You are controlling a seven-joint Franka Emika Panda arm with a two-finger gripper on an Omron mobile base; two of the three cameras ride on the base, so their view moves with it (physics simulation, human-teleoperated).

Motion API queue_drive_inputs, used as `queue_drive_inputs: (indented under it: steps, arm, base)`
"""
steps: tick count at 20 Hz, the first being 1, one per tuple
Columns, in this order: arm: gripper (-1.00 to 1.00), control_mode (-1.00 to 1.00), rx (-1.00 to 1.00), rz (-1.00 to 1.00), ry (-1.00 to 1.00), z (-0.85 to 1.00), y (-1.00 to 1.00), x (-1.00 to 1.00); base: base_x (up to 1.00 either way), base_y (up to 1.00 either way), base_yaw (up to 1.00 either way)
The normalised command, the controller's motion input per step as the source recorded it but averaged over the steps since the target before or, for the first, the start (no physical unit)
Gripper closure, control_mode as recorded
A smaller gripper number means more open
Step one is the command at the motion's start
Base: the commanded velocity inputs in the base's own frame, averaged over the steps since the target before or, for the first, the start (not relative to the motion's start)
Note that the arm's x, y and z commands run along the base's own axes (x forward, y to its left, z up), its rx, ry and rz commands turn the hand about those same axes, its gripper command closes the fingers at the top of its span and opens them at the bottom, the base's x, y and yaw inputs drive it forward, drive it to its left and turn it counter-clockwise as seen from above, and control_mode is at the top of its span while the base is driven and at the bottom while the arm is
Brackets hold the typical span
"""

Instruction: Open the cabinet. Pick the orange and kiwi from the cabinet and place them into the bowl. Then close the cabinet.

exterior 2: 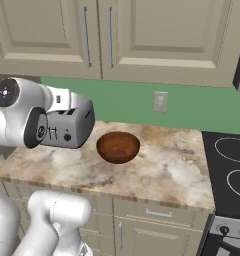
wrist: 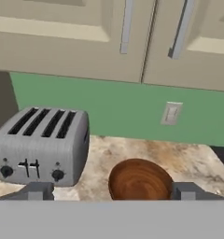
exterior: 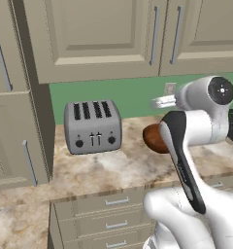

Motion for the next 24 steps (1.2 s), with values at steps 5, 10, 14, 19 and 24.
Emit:
queue_drive_inputs:
  steps: [5,10,14,19,24]
  arm:
    - [-1.0,-1.0,0.0,0.0,-0.39,0.26,0.0,-0.44]
    - [-1.0,-1.0,0.0,0.0,-0.37,0.28,-0.01,-0.38]
    - [-1.0,-1.0,0.0,0.0,-0.3,0.35,0.0,-0.26]
    - [-1.0,-1.0,0.0,0.0,-0.06,0.1,0.0,-0.02]
    - [-1.0,-1.0,0.0,0.0,-0.01,0.06,0.0,0.0]
  base:
    - [0.0,0.0,0.0]
    - [0.0,0.0,0.0]
    - [0.0,0.0,0.0]
    - [0.0,0.0,0.0]
    - [0.0,0.0,0.0]
